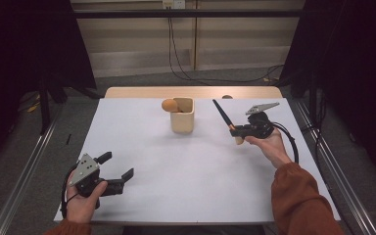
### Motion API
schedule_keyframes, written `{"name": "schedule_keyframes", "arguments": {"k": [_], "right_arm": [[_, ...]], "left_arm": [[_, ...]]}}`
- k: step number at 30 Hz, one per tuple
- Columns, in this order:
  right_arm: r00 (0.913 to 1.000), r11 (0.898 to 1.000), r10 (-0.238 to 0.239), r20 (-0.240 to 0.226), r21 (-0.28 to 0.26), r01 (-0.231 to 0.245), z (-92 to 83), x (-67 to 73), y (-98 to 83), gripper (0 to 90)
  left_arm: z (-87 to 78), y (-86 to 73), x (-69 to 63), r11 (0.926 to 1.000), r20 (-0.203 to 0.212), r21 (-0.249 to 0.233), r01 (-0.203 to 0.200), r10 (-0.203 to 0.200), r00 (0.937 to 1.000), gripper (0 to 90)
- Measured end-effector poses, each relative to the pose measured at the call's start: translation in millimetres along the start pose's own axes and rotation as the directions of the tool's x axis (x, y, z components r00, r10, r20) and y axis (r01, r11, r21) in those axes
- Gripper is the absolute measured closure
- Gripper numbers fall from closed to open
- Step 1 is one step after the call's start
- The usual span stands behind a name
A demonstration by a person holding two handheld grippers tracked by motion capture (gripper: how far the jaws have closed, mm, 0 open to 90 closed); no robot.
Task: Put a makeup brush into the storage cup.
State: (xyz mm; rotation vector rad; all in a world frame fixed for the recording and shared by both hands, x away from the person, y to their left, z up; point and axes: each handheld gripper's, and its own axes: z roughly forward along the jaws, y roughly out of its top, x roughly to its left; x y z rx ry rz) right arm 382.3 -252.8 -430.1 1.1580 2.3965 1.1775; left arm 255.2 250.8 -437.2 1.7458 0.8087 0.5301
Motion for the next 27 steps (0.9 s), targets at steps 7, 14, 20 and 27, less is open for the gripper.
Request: {"name": "schedule_keyframes", "arguments": {"k": [7,14,20,27], "right_arm": [[0.9993,0.997,0.035,-0.017,-0.074,-0.036,-7.5,2.8,-7.9,74.6],[0.9989,0.991,0.043,-0.022,-0.125,-0.045,-18.2,8.2,-12.3,74.6],[0.9973,0.987,0.05,-0.053,-0.149,-0.057,-22.9,15.4,-16.1,74.6],[0.9961,0.991,0.022,-0.086,-0.133,-0.034,-23.5,28.3,-23.4,74.6]], "left_arm": [[-0.7,0.5,-1.3,1.0,0.007,0.0,0.002,-0.002,1.0,3.9],[-1.7,0.9,-2.8,0.9999,0.015,-0.009,0.006,-0.006,0.9999,3.9],[-3.2,2.1,-4.9,0.9998,0.008,-0.018,0.006,-0.006,1.0,3.8],[-2.2,3.4,-9.4,0.9998,0.025,-0.021,0.003,-0.002,0.9997,3.8]]}}
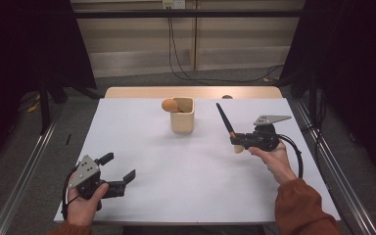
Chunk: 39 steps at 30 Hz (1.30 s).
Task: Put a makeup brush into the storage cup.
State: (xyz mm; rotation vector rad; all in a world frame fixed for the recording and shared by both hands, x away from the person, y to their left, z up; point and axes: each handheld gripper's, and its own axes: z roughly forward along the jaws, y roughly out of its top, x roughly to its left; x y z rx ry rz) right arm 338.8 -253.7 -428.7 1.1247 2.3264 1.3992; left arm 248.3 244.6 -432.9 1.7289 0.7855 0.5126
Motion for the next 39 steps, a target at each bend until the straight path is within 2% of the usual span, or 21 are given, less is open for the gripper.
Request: {"name": "schedule_keyframes", "arguments": {"k": [5,9,13,21,28,32,39], "right_arm": [[0.9996,1.0,-0.013,-0.024,0.013,0.013,-0.5,9.3,-4.6,74.6],[0.9981,1.0,-0.024,-0.057,0.003,0.024,-3.4,17.2,-5.4,74.6],[0.9966,0.999,-0.042,-0.071,0.002,0.042,-7.0,25.1,-7.9,74.5],[0.9903,0.998,-0.066,-0.122,0.001,0.067,-10.7,36.2,-15.0,74.4],[0.9871,0.996,-0.08,-0.139,0.018,0.084,-10.7,45.0,-15.6,74.5],[0.9794,0.994,-0.096,-0.177,0.041,0.105,-5.3,53.8,-14.9,74.5],[0.9639,0.988,-0.131,-0.232,0.047,0.145,-0.7,67.3,-10.0,74.5]], "left_arm": [[1.0,0.8,-2.8,1.0,0.013,0.007,-0.004,0.004,0.9999,3.8],[1.1,2.0,-5.6,1.0,0.018,-0.001,-0.002,0.002,0.9998,3.6],[1.9,2.5,-8.0,1.0,0.019,0.002,-0.005,0.005,0.9998,3.2],[4.6,3.6,-14.5,0.9999,0.062,0.013,-0.006,0.005,0.998,3.2],[6.2,7.4,-24.4,0.9998,0.104,0.013,-0.018,0.017,0.9944,3.2],[8.7,7.7,-29.6,0.9993,0.128,0.019,-0.032,0.029,0.9914,3.1],[10.9,7.2,-32.4,0.9985,0.154,0.029,-0.045,0.04,0.9873,3.1]]}}
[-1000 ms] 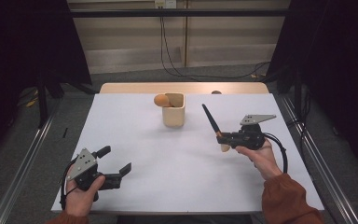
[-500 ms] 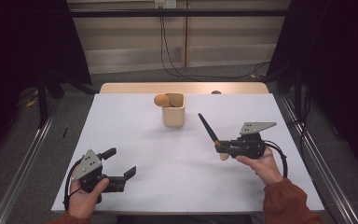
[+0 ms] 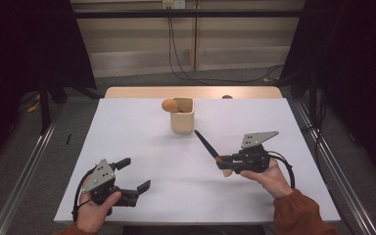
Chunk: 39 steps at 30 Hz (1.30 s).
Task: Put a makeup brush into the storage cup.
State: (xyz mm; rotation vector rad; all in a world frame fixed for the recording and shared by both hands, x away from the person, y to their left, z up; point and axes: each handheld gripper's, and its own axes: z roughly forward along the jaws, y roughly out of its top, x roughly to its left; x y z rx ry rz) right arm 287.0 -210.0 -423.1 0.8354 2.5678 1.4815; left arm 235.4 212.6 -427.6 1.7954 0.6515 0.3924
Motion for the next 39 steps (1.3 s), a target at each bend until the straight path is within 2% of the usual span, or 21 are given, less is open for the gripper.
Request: {"name": "schedule_keyframes", "arguments": {"k": [3,7,13,17,23,25,26,29,30,31,33,36,37,39], "right_arm": [[0.9998,1.0,-0.014,-0.015,0.011,0.014,1.7,2.1,2.7,74.5],[0.9982,0.997,-0.042,-0.042,0.059,0.045,8.7,4.0,9.7,74.5],[0.9933,0.991,-0.076,-0.087,0.103,0.085,21.2,10.2,19.6,74.5],[0.9883,0.984,-0.105,-0.111,0.132,0.119,26.4,15.8,23.5,74.5],[0.9828,0.971,-0.13,-0.131,0.182,0.153,30.5,19.0,28.6,74.5],[0.9792,0.963,-0.145,-0.142,0.208,0.173,31.4,20.1,29.7,74.5],[0.9788,0.96,-0.147,-0.142,0.217,0.176,31.8,20.2,30.2,74.5],[0.9765,0.95,-0.158,-0.146,0.246,0.191,32.7,20.1,31.6,74.5],[0.9757,0.948,-0.158,-0.152,0.254,0.193,32.9,20.4,32.1,74.5],[0.9734,0.944,-0.165,-0.159,0.262,0.203,33.6,20.5,32.4,74.5],[0.971,0.937,-0.174,-0.164,0.275,0.214,34.6,21.0,33.0,74.5],[0.9627,0.918,-0.195,-0.188,0.312,0.246,36.8,24.6,33.9,74.5],[0.9586,0.908,-0.205,-0.198,0.328,0.262,38.1,25.7,34.6,74.5],[0.9564,0.897,-0.209,-0.204,0.348,0.27,39.8,26.5,36.0,74.5]], "left_arm": [[1.4,-0.2,-0.9,1.0,0.008,0.004,0.001,-0.001,1.0,3.1],[3.7,1.8,-2.3,0.9999,0.022,0.017,-0.003,0.003,0.9997,3.0],[6.6,6.9,-5.7,0.9988,0.042,0.03,-0.038,0.036,0.9985,3.0],[7.6,11.0,-6.2,0.9986,0.059,0.029,-0.045,0.043,0.9973,2.9],[9.7,15.7,-5.7,0.9965,0.081,0.056,-0.061,0.057,0.9951,2.6],[11.9,17.2,-4.6,0.9956,0.1,0.066,-0.066,0.059,0.9932,2.6],[12.8,18.0,-4.6,0.9947,0.093,0.072,-0.074,0.067,0.9934,2.7],[16.1,19.2,-3.8,0.9934,0.108,0.08,-0.083,0.074,0.9914,2.6],[16.7,20.2,-3.3,0.9909,0.114,0.097,-0.093,0.082,0.9901,2.7],[17.7,20.5,-3.5,0.9902,0.128,0.109,-0.087,0.073,0.9891,2.7],[19.8,21.4,-4.2,0.9851,0.145,0.132,-0.111,0.092,0.9851,2.6],[23.7,21.4,-6.0,0.9798,0.164,0.154,-0.127,0.102,0.9812,2.5],[24.6,21.5,-6.4,0.9787,0.165,0.158,-0.131,0.105,0.9807,2.5],[26.6,22.4,-7.5,0.9733,0.181,0.179,-0.144,0.112,0.9771,2.5]]}}
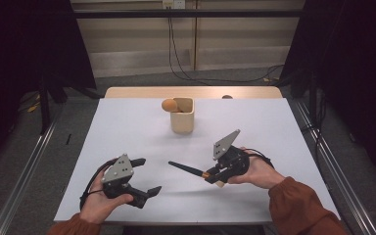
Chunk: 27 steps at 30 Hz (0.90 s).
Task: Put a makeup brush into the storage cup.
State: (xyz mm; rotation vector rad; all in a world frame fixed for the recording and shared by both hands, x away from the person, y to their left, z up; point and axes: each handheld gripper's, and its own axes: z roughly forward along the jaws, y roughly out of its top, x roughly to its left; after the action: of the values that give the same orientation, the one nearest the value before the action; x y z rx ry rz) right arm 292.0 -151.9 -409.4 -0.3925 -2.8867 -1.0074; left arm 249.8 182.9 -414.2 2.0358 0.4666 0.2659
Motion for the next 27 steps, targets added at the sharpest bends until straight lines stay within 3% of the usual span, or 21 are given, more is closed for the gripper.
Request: {"name": "schedule_keyframes", "arguments": {"k": [4,9,13,16,26,27], "right_arm": [[0.9998,0.999,-0.018,-0.005,0.046,0.019,0.3,-2.2,5.8,74.5],[0.9982,0.993,-0.052,-0.029,0.105,0.054,1.6,-1.8,13.9,74.5],[0.9965,0.983,-0.068,-0.05,0.17,0.075,4.3,-0.9,18.8,74.5],[0.9942,0.977,-0.083,-0.069,0.191,0.094,5.8,-0.8,20.9,74.5],[0.9936,0.968,-0.091,-0.066,0.229,0.104,8.0,-2.6,23.7,74.5],[0.9934,0.967,-0.09,-0.071,0.232,0.104,7.8,-2.3,24.3,74.5]], "left_arm": [[3.7,4.3,-2.6,0.9985,0.03,0.035,-0.043,0.042,0.9986,2.5],[8.4,12.2,-3.0,0.9946,0.055,0.084,-0.061,0.057,0.9969,3.3],[12.5,18.9,-2.9,0.9912,0.079,0.114,-0.068,0.059,0.9951,3.5],[16.6,22.6,-4.9,0.987,0.099,0.139,-0.081,0.068,0.9928,3.9],[27.4,34.4,-5.5,0.971,0.139,0.218,-0.098,0.068,0.988,4.8],[28.6,36.8,-5.0,0.9665,0.148,0.234,-0.106,0.073,0.9864,5.7]]}}
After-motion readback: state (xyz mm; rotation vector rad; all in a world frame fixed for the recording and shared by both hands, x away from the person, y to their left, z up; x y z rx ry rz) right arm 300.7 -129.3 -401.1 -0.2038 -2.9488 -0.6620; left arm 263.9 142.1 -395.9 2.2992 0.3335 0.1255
